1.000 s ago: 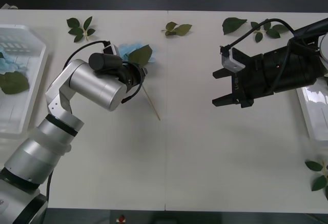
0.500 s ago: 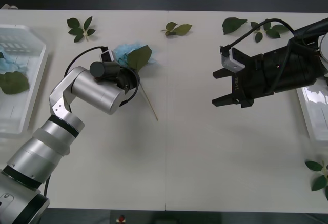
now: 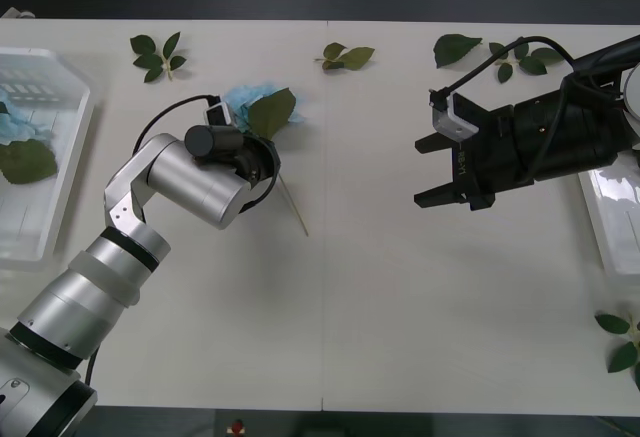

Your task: Put the red flowers into the right box and the blue flowers into the left box

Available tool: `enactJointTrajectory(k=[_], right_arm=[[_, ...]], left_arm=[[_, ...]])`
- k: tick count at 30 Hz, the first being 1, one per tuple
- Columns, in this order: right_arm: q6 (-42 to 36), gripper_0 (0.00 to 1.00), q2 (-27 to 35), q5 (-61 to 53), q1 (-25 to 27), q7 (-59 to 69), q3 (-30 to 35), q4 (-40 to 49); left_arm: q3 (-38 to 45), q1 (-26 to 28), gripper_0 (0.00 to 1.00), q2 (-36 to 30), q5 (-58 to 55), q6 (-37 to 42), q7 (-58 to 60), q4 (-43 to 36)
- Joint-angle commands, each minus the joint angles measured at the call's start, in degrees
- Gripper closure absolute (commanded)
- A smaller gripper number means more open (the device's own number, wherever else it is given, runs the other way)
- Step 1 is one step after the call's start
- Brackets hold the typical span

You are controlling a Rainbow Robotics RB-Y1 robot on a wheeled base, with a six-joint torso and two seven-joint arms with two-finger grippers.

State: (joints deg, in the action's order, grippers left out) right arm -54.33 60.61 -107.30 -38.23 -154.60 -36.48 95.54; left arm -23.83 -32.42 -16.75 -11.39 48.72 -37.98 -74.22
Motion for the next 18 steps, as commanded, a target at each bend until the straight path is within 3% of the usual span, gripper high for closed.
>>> enactJointTrajectory(k=[1, 3, 4, 5, 7, 8, 14, 18], right_arm=[[0.3, 0.21, -0.3, 0.0, -0.9, -0.4, 1.2, 0.6], [0.3, 0.21, -0.3, 0.0, -0.9, -0.4, 1.2, 0.6], [0.3, 0.21, -0.3, 0.0, -0.9, -0.4, 1.2, 0.6], [0.3, 0.21, -0.3, 0.0, -0.9, -0.4, 1.2, 0.6], [0.3, 0.21, -0.3, 0.0, -0.9, -0.4, 1.2, 0.6], [0.3, 0.22, -0.3, 0.0, -0.9, -0.4, 1.2, 0.6], [0.3, 0.21, -0.3, 0.0, -0.9, -0.4, 1.2, 0.6], [0.3, 0.21, -0.3, 0.0, -0.9, -0.4, 1.2, 0.6]], left_arm=[[0.5, -2.2, 1.00, 0.4, -2.0, -0.6, -1.3, -1.7], [0.5, -2.2, 1.00, 0.3, -2.1, 0.1, -1.2, -2.6], [0.5, -2.1, 0.84, 0.2, -2.0, 1.2, -1.2, -3.6], [0.7, -2.2, 0.44, 0.0, -1.8, 2.5, -1.2, -4.8], [1.1, -2.2, 0.11, -0.7, -1.8, 5.2, -1.3, -7.3], [1.0, -2.0, 0.00, -1.4, -1.8, 7.1, -1.3, -9.0], [1.1, -1.6, 0.00, -3.5, -2.4, 13.1, -1.4, -15.2], [1.0, -1.7, 0.00, -3.4, -2.9, 12.5, -1.2, -15.5]])
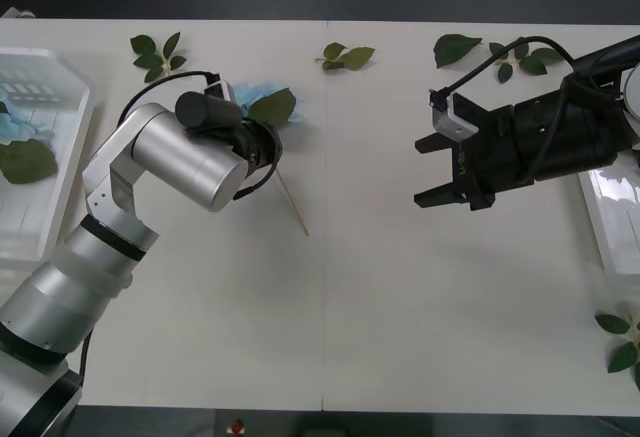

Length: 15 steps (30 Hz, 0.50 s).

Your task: Put the red flowers into the right box and the blue flowers into the left box

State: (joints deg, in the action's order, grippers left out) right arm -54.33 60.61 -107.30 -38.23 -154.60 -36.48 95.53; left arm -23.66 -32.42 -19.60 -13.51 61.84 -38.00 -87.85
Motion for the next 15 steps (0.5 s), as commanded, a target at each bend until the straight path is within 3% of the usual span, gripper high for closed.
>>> enactJointTrajectory(k=[1, 15], right_arm=[[0.3, 0.21, -0.3, 0.0, -0.9, -0.4, 1.2, 0.6], [0.3, 0.22, -0.3, 0.0, -0.9, -0.4, 1.2, 0.6]], left_arm=[[0.8, -1.7, 0.00, -0.4, -0.7, -1.2, -1.2, -1.7], [0.7, -4.5, 0.00, 4.8, 0.5, -9.8, -3.2, 9.5]])
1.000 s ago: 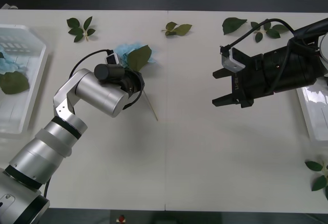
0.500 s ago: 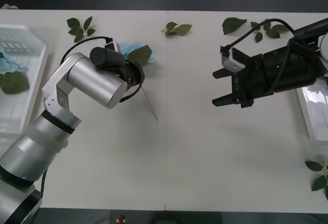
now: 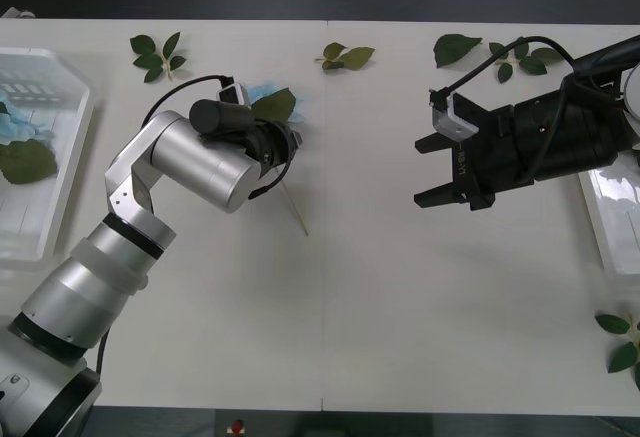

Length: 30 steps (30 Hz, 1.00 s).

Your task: Put the red flowers into the right box and the blue flowers into the left box

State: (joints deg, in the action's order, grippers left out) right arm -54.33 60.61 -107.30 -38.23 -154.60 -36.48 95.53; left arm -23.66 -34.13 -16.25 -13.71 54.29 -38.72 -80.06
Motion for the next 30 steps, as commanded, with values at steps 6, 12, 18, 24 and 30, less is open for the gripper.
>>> enactJointTrajectory(k=[6, 12, 18, 24, 30], right_arm=[[0.3, 0.21, -0.3, 0.0, -0.9, -0.4, 1.2, 0.6], [0.3, 0.21, -0.3, 0.0, -0.9, -0.4, 1.2, 0.6], [0.3, 0.21, -0.3, 0.0, -0.9, -0.4, 1.2, 0.6], [0.3, 0.21, -0.3, 0.0, -0.9, -0.4, 1.2, 0.6], [0.3, 0.21, -0.3, 0.0, -0.9, -0.4, 1.2, 0.6]], left_arm=[[-0.3, -3.6, 0.00, 2.9, 2.4, -6.6, -3.3, 6.7], [-0.6, -3.8, 0.00, 3.2, 3.3, -7.8, -3.5, 8.6], [-0.9, -3.8, 0.22, 3.2, 4.9, -8.4, -4.2, 10.1], [-1.4, -3.8, 0.96, 3.2, 6.3, -10.2, -4.9, 12.3], [-1.4, -3.8, 1.00, 2.9, 6.1, -10.2, -5.7, 12.3]])
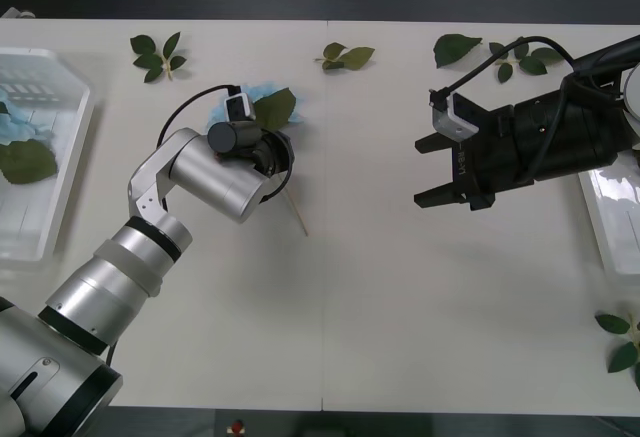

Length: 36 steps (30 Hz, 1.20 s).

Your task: Put the red flowers into the right box and the blue flowers into the left box

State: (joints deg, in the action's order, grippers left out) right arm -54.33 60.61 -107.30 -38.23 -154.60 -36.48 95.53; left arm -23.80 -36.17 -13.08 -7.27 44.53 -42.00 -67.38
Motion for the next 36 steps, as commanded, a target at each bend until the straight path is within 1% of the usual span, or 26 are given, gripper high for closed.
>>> enactJointTrajectory(k=[1, 8, 11, 13, 17, 19, 24, 28, 29, 33, 35, 36], right_arm=[[0.3, 0.21, -0.3, 0.0, -0.9, -0.4, 1.2, 0.6], [0.3, 0.21, -0.3, 0.0, -0.9, -0.4, 1.2, 0.6], [0.3, 0.21, -0.3, 0.0, -0.9, -0.4, 1.2, 0.6], [0.3, 0.21, -0.3, 0.0, -0.9, -0.4, 1.2, 0.6], [0.3, 0.21, -0.3, 0.0, -0.9, -0.4, 1.2, 0.6], [0.3, 0.21, -0.3, 0.0, -0.9, -0.4, 1.2, 0.6], [0.3, 0.22, -0.3, 0.0, -0.9, -0.4, 1.2, 0.6], [0.3, 0.21, -0.3, 0.0, -0.9, -0.4, 1.2, 0.6], [0.3, 0.21, -0.3, 0.0, -0.9, -0.4, 1.2, 0.6], [0.3, 0.21, -0.3, 0.0, -0.9, -0.4, 1.2, 0.6], [0.3, 0.21, -0.3, 0.0, -0.9, -0.4, 1.2, 0.6], [0.3, 0.21, -0.3, 0.0, -0.9, -0.4, 1.2, 0.6]], left_arm=[[-1.2, -1.7, 1.00, -0.3, -0.6, -0.4, -2.6, -0.4], [-1.2, -1.6, 1.00, -0.9, -3.5, -0.3, -2.7, -1.6], [-1.2, -1.5, 1.00, -1.9, -5.8, 1.8, -3.0, -4.2], [-1.2, -0.7, 1.00, -2.9, -7.3, 5.1, -3.1, -7.6], [-1.2, 2.3, 1.00, -6.2, -8.5, 13.0, -3.2, -18.5], [-0.3, 4.5, 1.00, -8.5, -10.7, 16.8, -3.4, -25.0], [3.0, 7.7, 1.00, -13.0, -15.6, 24.1, -4.2, -36.5], [8.9, 8.8, 1.00, -17.4, -20.3, 32.8, -8.0, -46.4], [9.9, 8.8, 1.00, -17.9, -21.0, 34.0, -8.7, -47.4], [18.4, 8.8, 1.00, -20.6, -25.7, 41.2, -14.3, -53.5], [24.9, 8.8, 1.00, -23.6, -29.5, 44.9, -17.9, -56.2], [26.4, 8.8, 1.00, -24.5, -30.3, 45.5, -18.8, -56.5]])
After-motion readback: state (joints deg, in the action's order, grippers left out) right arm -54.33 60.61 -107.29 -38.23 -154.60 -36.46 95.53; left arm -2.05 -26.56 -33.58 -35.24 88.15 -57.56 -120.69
